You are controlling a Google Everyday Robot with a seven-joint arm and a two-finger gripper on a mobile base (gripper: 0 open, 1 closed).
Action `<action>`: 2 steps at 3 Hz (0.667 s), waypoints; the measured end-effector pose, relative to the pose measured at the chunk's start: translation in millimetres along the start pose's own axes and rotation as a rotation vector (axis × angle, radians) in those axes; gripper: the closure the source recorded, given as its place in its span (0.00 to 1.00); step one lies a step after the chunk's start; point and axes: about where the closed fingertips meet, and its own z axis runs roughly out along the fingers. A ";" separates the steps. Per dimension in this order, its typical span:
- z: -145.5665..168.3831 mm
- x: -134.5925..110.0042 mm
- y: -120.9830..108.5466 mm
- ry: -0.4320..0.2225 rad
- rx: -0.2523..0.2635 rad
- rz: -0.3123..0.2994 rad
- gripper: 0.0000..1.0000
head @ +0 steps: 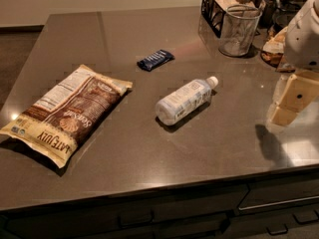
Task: Place blue plastic bottle upright
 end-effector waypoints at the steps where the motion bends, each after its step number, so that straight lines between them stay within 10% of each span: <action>1: 0.0 0.0 0.0 0.000 0.000 0.000 0.00; 2: 4.5 -5.6 -5.5 -0.015 -0.006 -0.033 0.00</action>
Offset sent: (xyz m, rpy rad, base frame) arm 0.0172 0.0088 -0.0096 0.0123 0.0180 0.0869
